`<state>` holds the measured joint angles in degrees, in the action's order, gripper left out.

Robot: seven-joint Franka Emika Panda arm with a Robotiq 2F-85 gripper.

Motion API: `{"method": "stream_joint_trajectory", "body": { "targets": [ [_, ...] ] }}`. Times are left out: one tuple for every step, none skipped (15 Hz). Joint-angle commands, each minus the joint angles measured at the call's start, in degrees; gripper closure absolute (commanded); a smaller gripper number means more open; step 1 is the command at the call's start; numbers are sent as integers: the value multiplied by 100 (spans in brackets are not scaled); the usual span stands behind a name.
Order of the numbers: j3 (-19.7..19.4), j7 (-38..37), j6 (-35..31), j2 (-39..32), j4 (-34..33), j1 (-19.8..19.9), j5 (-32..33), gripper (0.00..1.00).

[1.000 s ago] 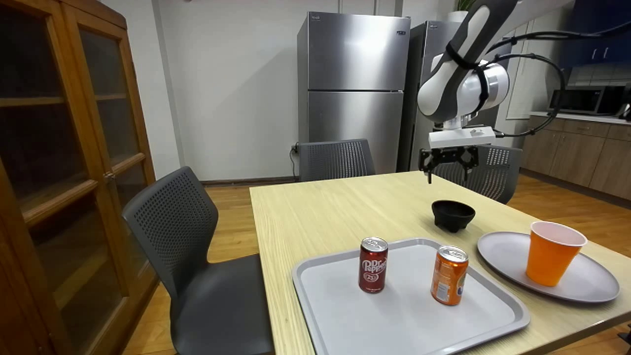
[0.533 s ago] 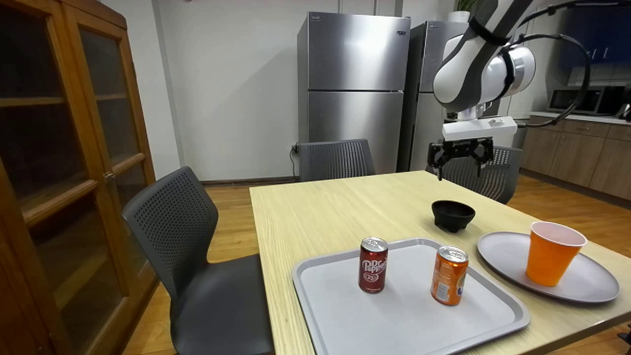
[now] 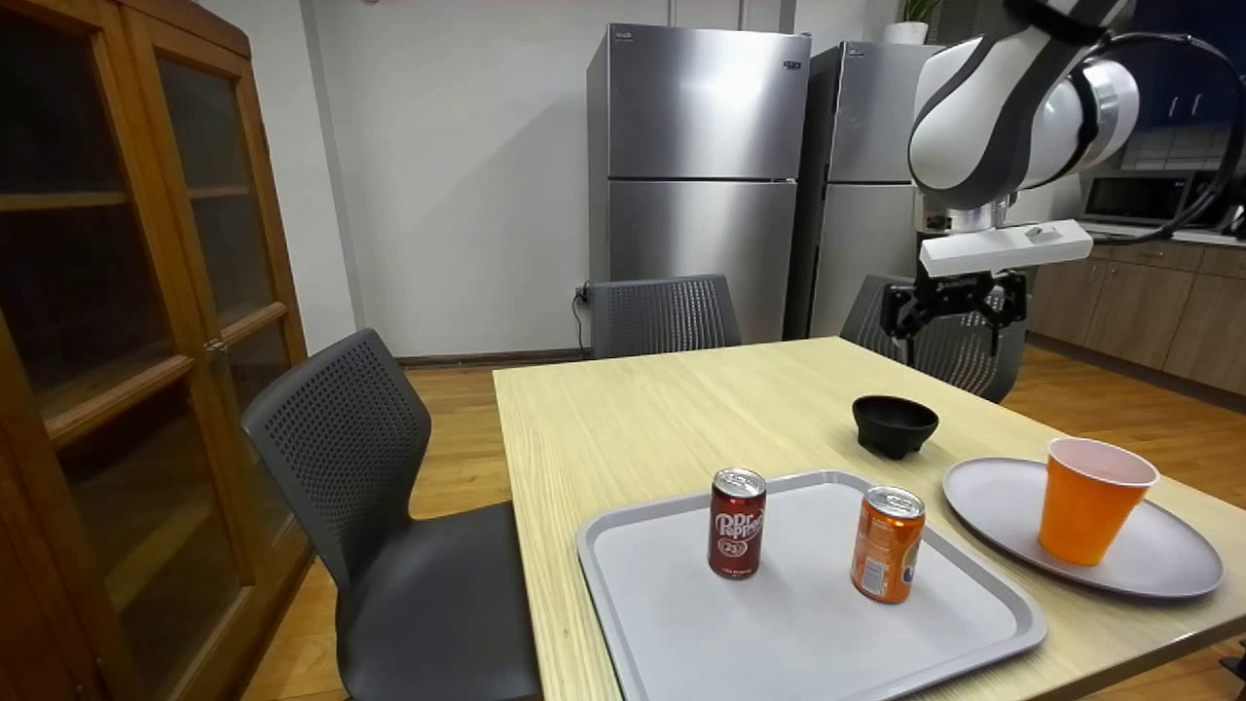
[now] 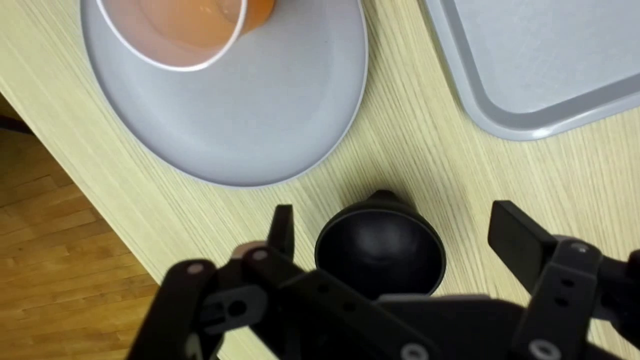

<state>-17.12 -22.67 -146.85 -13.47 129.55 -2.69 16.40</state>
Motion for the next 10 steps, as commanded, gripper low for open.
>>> {"method": "stream_joint_trajectory", "body": {
  "targets": [
    [51,-306,-60,482,522,148,297,0],
    [58,-342,-51,524,586,189,309,0],
    [66,-373,-52,556,645,227,317,0],
    [72,-393,-57,579,700,269,312,0],
    [75,-412,-69,591,753,308,297,0],
    [83,-413,-65,595,792,345,265,0],
    [91,-411,-70,586,837,382,229,0],
    [96,-415,-76,566,870,412,203,0],
    [101,-417,-70,548,899,438,176,0],
    [104,-418,-71,524,928,462,153,0]
  ]
}}
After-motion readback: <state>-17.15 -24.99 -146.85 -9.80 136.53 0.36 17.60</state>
